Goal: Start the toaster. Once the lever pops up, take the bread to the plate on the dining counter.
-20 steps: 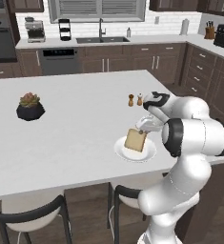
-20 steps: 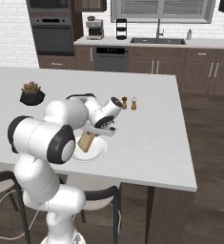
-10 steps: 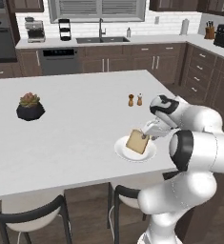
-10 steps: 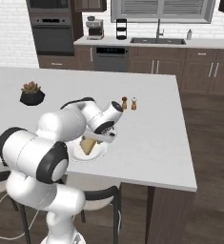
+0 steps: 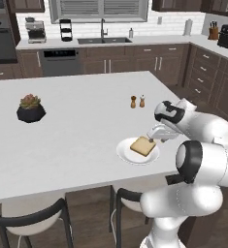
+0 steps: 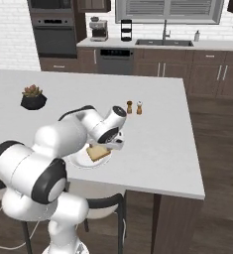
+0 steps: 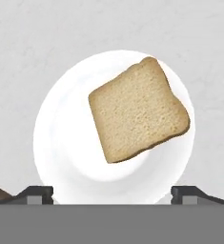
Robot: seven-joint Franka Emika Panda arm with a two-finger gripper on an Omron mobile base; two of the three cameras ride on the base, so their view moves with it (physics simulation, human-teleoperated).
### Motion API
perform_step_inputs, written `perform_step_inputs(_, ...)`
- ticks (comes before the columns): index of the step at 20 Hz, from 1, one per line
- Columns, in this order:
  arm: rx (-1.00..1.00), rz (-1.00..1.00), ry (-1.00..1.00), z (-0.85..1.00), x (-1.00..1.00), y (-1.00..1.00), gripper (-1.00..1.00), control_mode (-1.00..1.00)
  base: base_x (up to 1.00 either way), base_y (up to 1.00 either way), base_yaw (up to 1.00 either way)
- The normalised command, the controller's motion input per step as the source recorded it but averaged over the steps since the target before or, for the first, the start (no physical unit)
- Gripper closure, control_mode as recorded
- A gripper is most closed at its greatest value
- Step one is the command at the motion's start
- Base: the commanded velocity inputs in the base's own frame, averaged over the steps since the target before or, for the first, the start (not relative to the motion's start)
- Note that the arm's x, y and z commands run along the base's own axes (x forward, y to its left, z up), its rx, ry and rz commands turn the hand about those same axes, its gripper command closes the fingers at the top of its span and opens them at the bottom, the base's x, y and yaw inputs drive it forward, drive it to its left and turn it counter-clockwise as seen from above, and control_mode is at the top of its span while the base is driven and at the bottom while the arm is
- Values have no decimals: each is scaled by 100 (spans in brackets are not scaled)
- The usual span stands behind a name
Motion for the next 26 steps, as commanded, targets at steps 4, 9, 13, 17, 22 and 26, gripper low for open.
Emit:
perform_step_inputs(4, -12, -18, 0, 31, -58, -13, -100, -100, 0, 0, 0)
perform_step_inputs(9, -11, -41, 0, 43, -100, 0, -100, -100, 0, 0, 0)
perform_step_inputs(13, -2, -41, -8, 39, -100, 0, -100, -100, 0, 0, 0)
perform_step_inputs(17, -7, -25, -24, 37, -100, 1, -100, -100, 0, 0, 0)
perform_step_inputs(22, -6, -3, -34, 64, -100, 4, -100, -100, 0, 0, 0)
perform_step_inputs(26, -16, 2, -27, 47, -100, 33, -100, -100, 0, 0, 0)
